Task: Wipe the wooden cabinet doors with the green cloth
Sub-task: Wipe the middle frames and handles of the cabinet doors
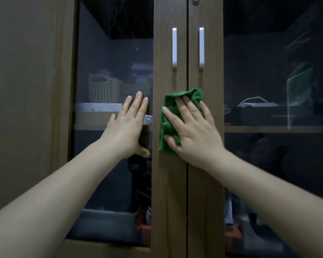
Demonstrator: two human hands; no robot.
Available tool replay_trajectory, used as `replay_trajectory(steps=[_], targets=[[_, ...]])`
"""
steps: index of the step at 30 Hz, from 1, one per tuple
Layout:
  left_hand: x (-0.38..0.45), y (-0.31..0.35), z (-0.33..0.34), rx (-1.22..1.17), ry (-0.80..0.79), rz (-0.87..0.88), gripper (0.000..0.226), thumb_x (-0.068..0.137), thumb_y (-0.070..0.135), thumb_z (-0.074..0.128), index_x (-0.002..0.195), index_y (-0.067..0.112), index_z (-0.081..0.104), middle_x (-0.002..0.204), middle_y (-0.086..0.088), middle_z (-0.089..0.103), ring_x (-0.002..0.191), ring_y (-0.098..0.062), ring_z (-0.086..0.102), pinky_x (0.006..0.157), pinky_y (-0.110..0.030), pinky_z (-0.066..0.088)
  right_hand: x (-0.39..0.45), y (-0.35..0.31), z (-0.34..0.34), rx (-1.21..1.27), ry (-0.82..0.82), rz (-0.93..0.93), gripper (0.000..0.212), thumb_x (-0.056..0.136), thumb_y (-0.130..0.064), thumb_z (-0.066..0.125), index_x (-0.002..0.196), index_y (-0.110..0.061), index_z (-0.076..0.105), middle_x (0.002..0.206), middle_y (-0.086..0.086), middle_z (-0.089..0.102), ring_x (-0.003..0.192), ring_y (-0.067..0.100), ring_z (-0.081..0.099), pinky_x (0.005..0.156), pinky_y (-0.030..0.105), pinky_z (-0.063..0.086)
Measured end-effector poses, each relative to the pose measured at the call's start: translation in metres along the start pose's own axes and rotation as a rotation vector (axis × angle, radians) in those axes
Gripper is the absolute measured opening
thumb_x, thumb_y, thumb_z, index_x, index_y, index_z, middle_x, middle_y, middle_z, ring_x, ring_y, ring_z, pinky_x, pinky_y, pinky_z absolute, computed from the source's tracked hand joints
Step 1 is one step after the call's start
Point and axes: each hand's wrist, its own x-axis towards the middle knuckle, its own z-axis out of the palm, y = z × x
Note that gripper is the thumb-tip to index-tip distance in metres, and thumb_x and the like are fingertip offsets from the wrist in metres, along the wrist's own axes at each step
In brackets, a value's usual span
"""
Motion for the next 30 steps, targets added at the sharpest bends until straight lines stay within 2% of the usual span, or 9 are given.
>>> replay_trajectory(steps=[2, 6, 9, 12, 15, 17, 19, 23, 30], targets=[[-0.009, 0.002, 0.004, -0.012, 0.017, -0.031, 0.144, 0.059, 0.057, 0.086, 0.153, 0.030, -0.020, 0.160, 0.008, -0.032, 0.149, -0.020, -0.022, 0.117, -0.058, 0.021, -0.020, -0.017, 0.009, 0.030, -0.009, -0.072, 0.070, 0.092, -0.057, 0.041, 0.155, -0.027, 0.031, 0.162, 0.012, 0.031, 0.152, 0.029, 0.019, 0.123, 0.051, 0.008], [-0.040, 0.008, 0.017, -0.036, 0.061, -0.079, 0.109, 0.083, 0.048, 0.071, 0.156, 0.032, -0.009, 0.164, 0.002, -0.019, 0.151, -0.026, -0.011, 0.112, -0.059, 0.032, -0.086, -0.011, 0.019, 0.025, -0.144, -0.508, 0.063, 0.096, -0.052, 0.041, 0.153, -0.026, 0.035, 0.158, 0.010, 0.037, 0.151, 0.028, 0.022, 0.124, 0.051, 0.006], [-0.061, 0.012, 0.029, -0.067, 0.028, -0.091, 0.109, 0.084, 0.045, 0.072, 0.154, 0.035, -0.011, 0.163, 0.002, -0.021, 0.151, -0.028, -0.009, 0.110, -0.061, 0.034, -0.109, 0.013, 0.017, -0.012, -0.196, -0.666, 0.060, 0.096, -0.048, 0.046, 0.153, -0.030, 0.035, 0.155, 0.005, 0.042, 0.149, 0.025, 0.028, 0.124, 0.051, 0.009], [-0.081, 0.017, 0.044, -0.075, -0.069, -0.073, 0.131, 0.070, 0.052, 0.082, 0.149, 0.041, -0.022, 0.159, 0.007, -0.030, 0.150, -0.026, -0.015, 0.112, -0.061, 0.028, -0.102, 0.032, 0.012, -0.009, -0.140, -0.518, 0.063, 0.096, -0.050, 0.048, 0.154, -0.030, 0.034, 0.159, 0.006, 0.036, 0.151, 0.026, 0.023, 0.123, 0.051, 0.012], [-0.104, 0.024, 0.063, -0.033, -0.124, -0.033, 0.142, 0.065, 0.054, 0.084, 0.145, 0.041, -0.032, 0.155, 0.006, -0.039, 0.149, -0.026, -0.022, 0.114, -0.059, 0.023, -0.079, 0.033, 0.003, 0.024, -0.057, -0.187, 0.064, 0.097, -0.054, 0.040, 0.156, -0.031, 0.029, 0.160, 0.008, 0.034, 0.151, 0.028, 0.022, 0.124, 0.050, 0.011], [-0.117, 0.028, 0.076, -0.011, -0.124, -0.043, 0.143, 0.070, 0.039, 0.086, 0.142, 0.040, -0.037, 0.152, 0.004, -0.045, 0.147, -0.025, -0.026, 0.115, -0.058, 0.023, -0.061, 0.019, 0.000, 0.077, -0.007, 0.018, 0.062, 0.099, -0.051, 0.036, 0.157, -0.031, 0.026, 0.162, 0.007, 0.030, 0.152, 0.028, 0.019, 0.123, 0.049, 0.010], [-0.127, 0.029, 0.087, -0.005, -0.102, -0.052, 0.139, 0.074, 0.018, 0.081, 0.142, 0.039, -0.039, 0.150, 0.003, -0.049, 0.147, -0.026, -0.028, 0.116, -0.057, 0.024, -0.049, -0.001, 0.000, 0.118, 0.015, 0.135, 0.060, 0.100, -0.045, 0.037, 0.156, -0.028, 0.027, 0.162, 0.006, 0.030, 0.152, 0.027, 0.018, 0.123, 0.050, 0.008], [-0.133, 0.031, 0.099, -0.012, -0.066, -0.055, 0.136, 0.075, 0.016, 0.079, 0.144, 0.037, -0.036, 0.150, 0.003, -0.048, 0.147, -0.026, -0.029, 0.116, -0.056, 0.023, -0.051, -0.025, 0.007, 0.144, 0.054, 0.185, 0.058, 0.101, -0.039, 0.040, 0.156, -0.023, 0.030, 0.157, 0.008, 0.039, 0.148, 0.030, 0.028, 0.122, 0.050, 0.009], [-0.133, 0.028, 0.103, -0.031, -0.057, -0.062, 0.139, 0.073, 0.029, 0.085, 0.146, 0.042, -0.033, 0.152, 0.008, -0.045, 0.147, -0.021, -0.028, 0.116, -0.054, 0.023, -0.093, -0.054, 0.026, 0.079, 0.057, 0.041, 0.055, 0.100, -0.040, 0.042, 0.151, -0.020, 0.040, 0.151, 0.009, 0.046, 0.143, 0.033, 0.037, 0.120, 0.053, 0.018]])
